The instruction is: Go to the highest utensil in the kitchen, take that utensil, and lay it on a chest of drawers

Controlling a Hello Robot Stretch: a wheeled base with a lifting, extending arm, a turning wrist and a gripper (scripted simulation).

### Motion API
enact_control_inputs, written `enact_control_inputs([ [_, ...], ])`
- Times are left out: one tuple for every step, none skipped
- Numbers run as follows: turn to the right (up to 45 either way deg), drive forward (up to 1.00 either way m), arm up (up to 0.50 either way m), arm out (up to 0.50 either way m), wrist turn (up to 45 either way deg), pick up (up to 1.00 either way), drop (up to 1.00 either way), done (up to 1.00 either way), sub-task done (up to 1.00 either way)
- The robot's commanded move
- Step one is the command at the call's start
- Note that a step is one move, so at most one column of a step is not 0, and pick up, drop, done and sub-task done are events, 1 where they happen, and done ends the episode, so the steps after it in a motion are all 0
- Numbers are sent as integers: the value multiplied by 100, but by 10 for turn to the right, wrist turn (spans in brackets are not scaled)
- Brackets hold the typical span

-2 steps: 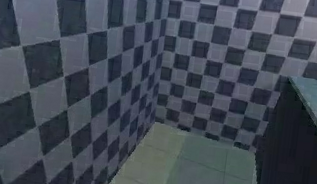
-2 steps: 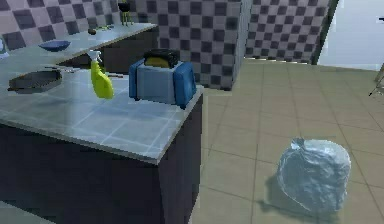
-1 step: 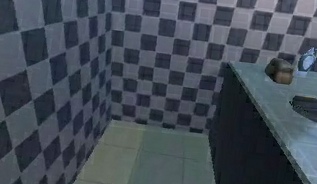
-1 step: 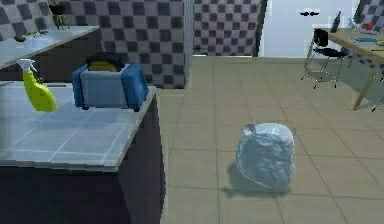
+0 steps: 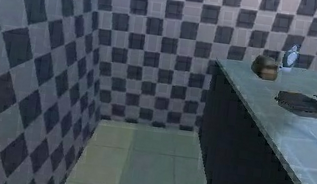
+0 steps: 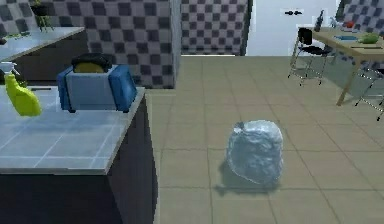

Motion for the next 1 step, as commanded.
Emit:
enact_control_inputs([
  [0,75,0,0,0,0,0,0,0],
])
